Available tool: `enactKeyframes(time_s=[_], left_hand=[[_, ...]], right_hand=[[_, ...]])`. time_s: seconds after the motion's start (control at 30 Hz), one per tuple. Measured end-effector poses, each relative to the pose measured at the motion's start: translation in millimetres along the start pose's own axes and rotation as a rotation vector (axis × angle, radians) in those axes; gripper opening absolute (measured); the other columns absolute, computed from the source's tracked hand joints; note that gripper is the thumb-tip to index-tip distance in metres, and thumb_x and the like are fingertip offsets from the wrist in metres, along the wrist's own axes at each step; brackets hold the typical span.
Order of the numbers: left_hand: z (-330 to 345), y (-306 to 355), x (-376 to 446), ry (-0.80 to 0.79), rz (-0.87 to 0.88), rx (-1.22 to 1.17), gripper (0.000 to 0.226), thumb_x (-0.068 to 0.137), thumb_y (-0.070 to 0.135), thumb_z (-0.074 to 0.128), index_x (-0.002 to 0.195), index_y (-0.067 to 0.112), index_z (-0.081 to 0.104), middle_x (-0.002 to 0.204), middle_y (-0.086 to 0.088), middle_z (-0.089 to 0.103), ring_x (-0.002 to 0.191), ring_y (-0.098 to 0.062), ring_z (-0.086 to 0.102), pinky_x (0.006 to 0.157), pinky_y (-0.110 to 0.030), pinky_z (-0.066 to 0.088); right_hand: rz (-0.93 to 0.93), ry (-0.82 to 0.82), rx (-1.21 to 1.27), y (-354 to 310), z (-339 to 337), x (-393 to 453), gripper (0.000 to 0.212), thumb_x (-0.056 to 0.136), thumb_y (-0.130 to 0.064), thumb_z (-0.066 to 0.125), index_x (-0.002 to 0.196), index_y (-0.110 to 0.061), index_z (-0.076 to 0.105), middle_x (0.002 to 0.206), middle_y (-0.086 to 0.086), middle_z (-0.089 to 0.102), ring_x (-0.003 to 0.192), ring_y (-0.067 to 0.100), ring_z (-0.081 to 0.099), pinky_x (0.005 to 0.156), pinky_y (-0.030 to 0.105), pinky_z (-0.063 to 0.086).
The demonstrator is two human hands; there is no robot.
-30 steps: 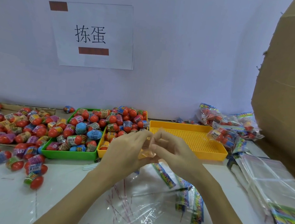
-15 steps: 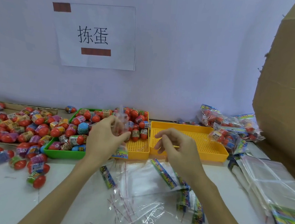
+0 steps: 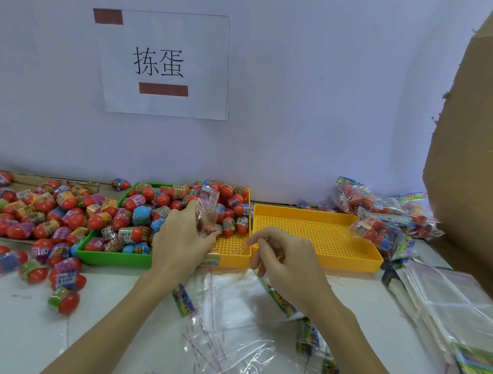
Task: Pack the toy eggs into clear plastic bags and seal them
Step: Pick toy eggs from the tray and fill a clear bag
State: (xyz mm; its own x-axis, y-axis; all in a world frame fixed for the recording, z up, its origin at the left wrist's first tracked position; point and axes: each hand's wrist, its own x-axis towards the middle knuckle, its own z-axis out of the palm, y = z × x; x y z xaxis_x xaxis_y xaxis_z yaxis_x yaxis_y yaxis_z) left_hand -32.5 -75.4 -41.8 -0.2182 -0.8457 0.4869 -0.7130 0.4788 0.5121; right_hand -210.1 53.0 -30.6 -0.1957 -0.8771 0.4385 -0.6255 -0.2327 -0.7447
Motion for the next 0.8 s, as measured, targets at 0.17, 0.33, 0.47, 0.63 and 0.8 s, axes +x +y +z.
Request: enactKeyframes(time_s=[0.17, 0.33, 0.47, 0.63, 0.8], left_hand=[[-14.0, 8.4, 0.5, -0.006, 0.109, -0.287, 0.035, 0.084, 0.032, 0.089, 0.087, 0.024, 0.055, 0.079, 0.004, 0.064, 0.076, -0.017, 0.059, 0.065, -0.038, 0.053], [-21.1, 33.0, -9.5, -0.208, 0.246, -0.620, 0.033, 0.085, 0.027, 0.090, 0.089, 0.021, 0.057, 0.095, 0.002, 0.075, 0.084, -0.019, 0.070, 0.069, -0.031, 0.056], [-20.3, 34.2, -10.5, -0.246, 0.268, -0.652, 0.033, 0.085, 0.023, 0.088, 0.089, 0.018, 0.056, 0.100, 0.006, 0.078, 0.076, -0.002, 0.066, 0.065, -0.014, 0.049], [-20.1, 33.2, -10.9, -0.275, 0.231, -0.631, 0.045, 0.075, 0.044, 0.090, 0.099, 0.022, 0.060, 0.094, 0.016, 0.074, 0.084, -0.008, 0.069, 0.073, -0.020, 0.055], [-12.1, 38.2, -19.2, -0.279, 0.261, -0.585, 0.047, 0.076, 0.048, 0.091, 0.104, 0.030, 0.058, 0.090, 0.015, 0.074, 0.062, -0.006, 0.062, 0.061, -0.019, 0.053]], right_hand=[[0.119, 0.112, 0.131, 0.2, 0.2, 4.4, 0.029, 0.104, -0.015, 0.063, 0.128, -0.030, 0.067, 0.104, -0.013, 0.074, 0.093, 0.008, 0.074, 0.067, 0.036, 0.064], [0.095, 0.003, 0.251, -4.0, -5.1, 3.6, 0.047, 0.097, -0.027, 0.075, 0.141, -0.039, 0.061, 0.134, -0.021, 0.067, 0.120, 0.000, 0.065, 0.089, 0.028, 0.062], [0.149, 0.007, 0.306, -3.8, -8.5, 5.9, 0.035, 0.093, -0.023, 0.080, 0.127, -0.025, 0.072, 0.109, -0.003, 0.077, 0.097, 0.014, 0.076, 0.083, 0.037, 0.065], [0.239, 0.165, 0.373, -3.4, -14.0, 6.9, 0.031, 0.092, -0.026, 0.080, 0.121, -0.021, 0.070, 0.098, 0.002, 0.076, 0.089, 0.018, 0.076, 0.074, 0.028, 0.063], [0.197, 0.376, 0.555, -5.8, -32.6, 9.5, 0.032, 0.088, -0.031, 0.084, 0.118, -0.026, 0.072, 0.102, -0.008, 0.077, 0.093, 0.007, 0.073, 0.077, 0.017, 0.057]])
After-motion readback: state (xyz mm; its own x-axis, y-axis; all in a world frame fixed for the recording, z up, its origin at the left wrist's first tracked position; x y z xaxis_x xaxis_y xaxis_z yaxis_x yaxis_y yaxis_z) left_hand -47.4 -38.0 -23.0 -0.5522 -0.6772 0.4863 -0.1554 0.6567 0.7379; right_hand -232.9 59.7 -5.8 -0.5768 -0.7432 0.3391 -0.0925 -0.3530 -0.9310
